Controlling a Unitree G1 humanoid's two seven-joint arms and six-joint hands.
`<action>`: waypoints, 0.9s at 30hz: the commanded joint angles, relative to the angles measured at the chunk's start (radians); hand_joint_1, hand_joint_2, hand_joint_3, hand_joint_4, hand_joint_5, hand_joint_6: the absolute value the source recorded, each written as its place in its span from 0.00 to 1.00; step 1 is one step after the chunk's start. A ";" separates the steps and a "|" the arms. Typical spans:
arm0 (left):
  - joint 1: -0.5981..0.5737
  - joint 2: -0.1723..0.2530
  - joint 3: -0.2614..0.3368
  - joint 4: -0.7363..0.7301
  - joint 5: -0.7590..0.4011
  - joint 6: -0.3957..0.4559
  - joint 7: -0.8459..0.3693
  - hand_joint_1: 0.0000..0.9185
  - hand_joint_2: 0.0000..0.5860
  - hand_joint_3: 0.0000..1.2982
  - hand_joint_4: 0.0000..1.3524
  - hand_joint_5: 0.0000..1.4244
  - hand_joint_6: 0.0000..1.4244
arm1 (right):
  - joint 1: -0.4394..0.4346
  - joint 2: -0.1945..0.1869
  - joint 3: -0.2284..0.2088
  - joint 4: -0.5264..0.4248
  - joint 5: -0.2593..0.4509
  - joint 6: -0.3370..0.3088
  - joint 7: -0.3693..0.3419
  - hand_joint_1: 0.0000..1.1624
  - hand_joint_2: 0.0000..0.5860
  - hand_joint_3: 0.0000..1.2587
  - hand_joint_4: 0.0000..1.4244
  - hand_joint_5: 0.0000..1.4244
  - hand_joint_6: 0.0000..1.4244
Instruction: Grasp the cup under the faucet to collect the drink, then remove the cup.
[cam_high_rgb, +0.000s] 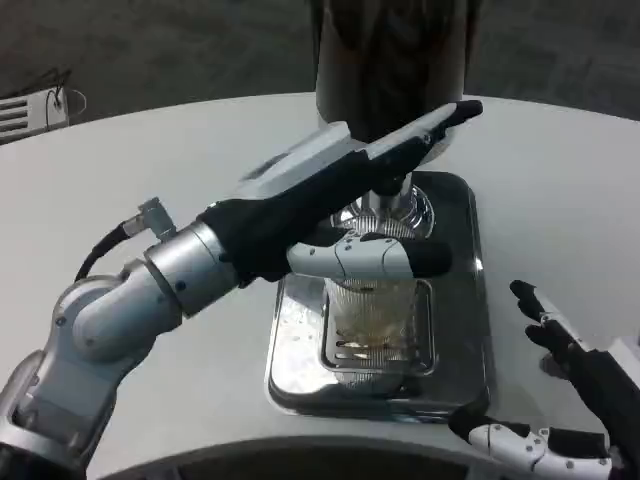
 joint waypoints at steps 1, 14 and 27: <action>0.044 0.024 -0.045 0.041 0.050 0.037 -0.073 0.00 0.00 0.01 0.00 0.02 0.07 | -0.041 -0.007 0.016 0.062 0.029 -0.022 -0.049 0.69 0.37 0.00 0.00 0.02 0.05; 0.046 0.039 -0.046 0.027 0.050 0.035 -0.078 0.00 0.00 0.02 0.00 0.02 0.07 | -0.151 -0.024 0.052 0.186 0.078 -0.034 -0.122 0.69 0.37 0.00 0.00 0.00 0.03; 0.053 0.055 -0.043 0.004 0.045 0.046 -0.081 0.00 0.00 0.02 0.00 0.02 0.07 | -0.244 -0.020 0.079 0.285 0.111 -0.030 -0.169 0.69 0.37 0.00 0.00 0.00 0.02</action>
